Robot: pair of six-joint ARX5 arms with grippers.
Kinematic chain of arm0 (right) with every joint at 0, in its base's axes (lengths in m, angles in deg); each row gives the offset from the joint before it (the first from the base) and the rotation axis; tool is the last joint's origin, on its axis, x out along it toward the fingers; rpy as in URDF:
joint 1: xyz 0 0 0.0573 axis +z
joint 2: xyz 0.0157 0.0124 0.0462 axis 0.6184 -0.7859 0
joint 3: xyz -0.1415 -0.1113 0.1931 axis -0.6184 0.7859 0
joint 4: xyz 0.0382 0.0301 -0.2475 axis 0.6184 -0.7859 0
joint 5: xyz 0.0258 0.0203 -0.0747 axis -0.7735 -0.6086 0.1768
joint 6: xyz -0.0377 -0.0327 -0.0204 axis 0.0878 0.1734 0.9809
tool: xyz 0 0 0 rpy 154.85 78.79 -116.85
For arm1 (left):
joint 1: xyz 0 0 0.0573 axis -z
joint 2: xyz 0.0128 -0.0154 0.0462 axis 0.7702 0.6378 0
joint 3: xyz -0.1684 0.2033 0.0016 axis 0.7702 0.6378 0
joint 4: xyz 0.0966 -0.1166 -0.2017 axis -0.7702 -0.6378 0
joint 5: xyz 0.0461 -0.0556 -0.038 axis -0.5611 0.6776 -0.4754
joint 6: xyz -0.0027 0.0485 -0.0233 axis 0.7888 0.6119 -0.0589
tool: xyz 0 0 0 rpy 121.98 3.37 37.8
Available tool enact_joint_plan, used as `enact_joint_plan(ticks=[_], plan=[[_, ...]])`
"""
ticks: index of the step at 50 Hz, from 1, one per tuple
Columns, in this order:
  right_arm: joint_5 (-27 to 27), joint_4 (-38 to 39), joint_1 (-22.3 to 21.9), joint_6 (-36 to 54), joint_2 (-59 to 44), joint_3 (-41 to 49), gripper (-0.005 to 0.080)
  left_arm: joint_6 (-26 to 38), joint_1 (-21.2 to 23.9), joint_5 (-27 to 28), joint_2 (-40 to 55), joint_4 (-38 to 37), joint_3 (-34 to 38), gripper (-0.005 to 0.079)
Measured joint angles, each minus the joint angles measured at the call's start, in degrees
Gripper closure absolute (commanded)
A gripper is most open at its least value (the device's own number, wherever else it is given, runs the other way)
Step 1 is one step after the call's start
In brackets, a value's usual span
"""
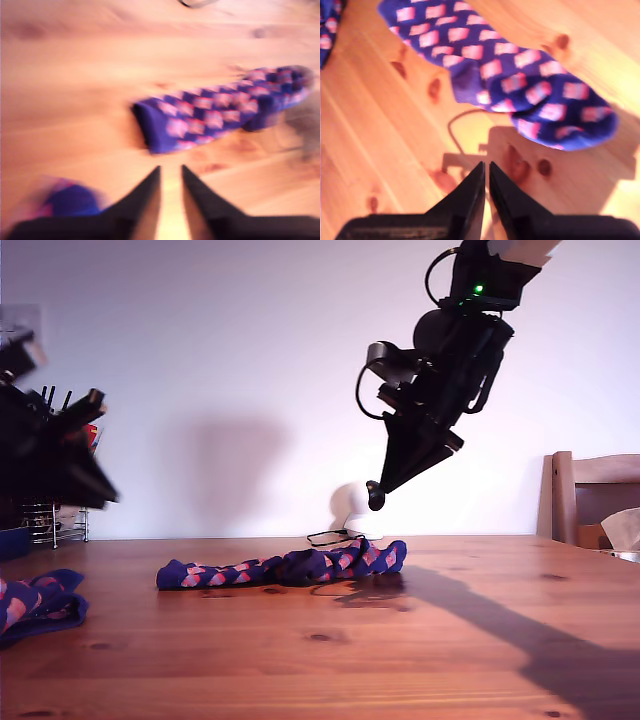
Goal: Fold the socks in front of you. After folding them, place them to the left side.
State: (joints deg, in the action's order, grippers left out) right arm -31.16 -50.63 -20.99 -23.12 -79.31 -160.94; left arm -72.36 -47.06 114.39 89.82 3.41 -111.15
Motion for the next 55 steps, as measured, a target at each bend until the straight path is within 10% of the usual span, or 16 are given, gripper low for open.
enact_joint_plan(ticks=[28,55], plan=[[0.0,-0.4,0.9,0.0,0.0,0.0,0.0763,-1.7,-0.9,3.6,22.8,-20.7,-30.5,0.0239],[0.0,1.2,1.6,0.0,0.0,0.0,0.0763,-1.8,0.1,3.2,30.3,-26.5,-39.1,0.024]])
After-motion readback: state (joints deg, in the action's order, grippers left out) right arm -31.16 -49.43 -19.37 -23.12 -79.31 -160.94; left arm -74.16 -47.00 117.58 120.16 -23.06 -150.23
